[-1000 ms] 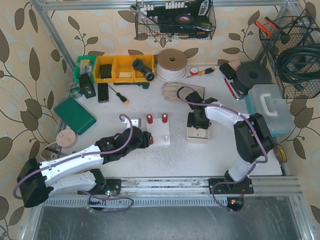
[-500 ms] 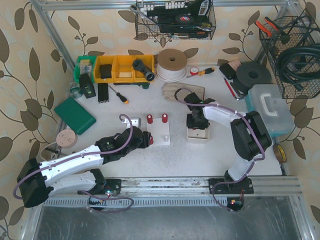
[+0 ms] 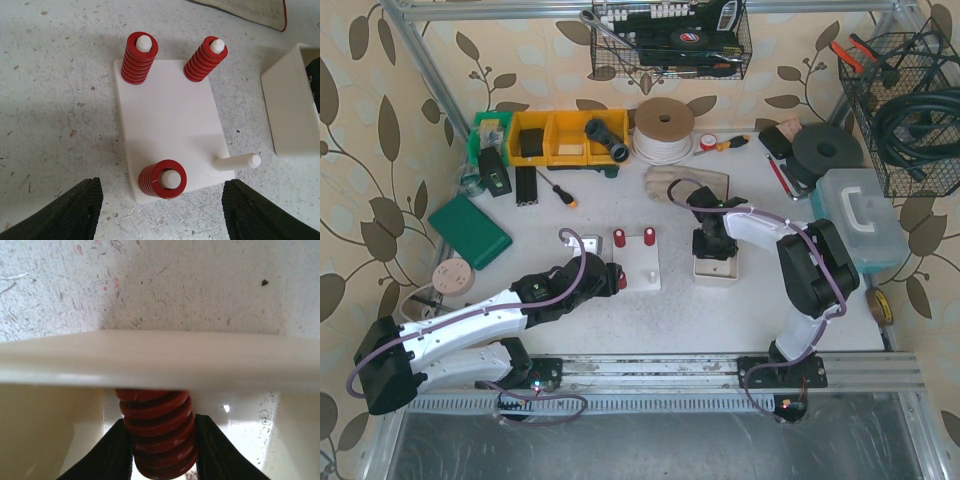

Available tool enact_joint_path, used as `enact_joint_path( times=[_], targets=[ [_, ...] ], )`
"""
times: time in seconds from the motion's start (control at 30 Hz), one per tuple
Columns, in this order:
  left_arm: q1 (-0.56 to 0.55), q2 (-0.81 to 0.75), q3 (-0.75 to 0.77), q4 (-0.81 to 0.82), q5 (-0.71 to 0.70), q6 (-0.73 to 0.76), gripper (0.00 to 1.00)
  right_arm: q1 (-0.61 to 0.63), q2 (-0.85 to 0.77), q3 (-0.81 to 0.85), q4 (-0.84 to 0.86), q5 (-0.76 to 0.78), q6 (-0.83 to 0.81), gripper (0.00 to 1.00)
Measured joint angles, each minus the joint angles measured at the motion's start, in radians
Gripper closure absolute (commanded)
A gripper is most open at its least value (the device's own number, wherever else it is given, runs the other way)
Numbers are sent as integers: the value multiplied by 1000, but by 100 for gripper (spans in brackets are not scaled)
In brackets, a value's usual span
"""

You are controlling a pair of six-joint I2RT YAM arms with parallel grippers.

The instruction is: Install the large spring

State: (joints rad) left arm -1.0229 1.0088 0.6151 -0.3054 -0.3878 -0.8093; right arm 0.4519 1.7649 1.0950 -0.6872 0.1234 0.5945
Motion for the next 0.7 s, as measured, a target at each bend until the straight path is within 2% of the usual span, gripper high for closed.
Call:
enact_joint_path(
  times=[0.3,0.7],
  targets=[
    [0,0,0,0,0,0,31,6,-35,-1,-32,19,-19,100],
    [0,6,24,-10,6,0,27,40,-314,-53,10,-27,-81,100]
  ],
)
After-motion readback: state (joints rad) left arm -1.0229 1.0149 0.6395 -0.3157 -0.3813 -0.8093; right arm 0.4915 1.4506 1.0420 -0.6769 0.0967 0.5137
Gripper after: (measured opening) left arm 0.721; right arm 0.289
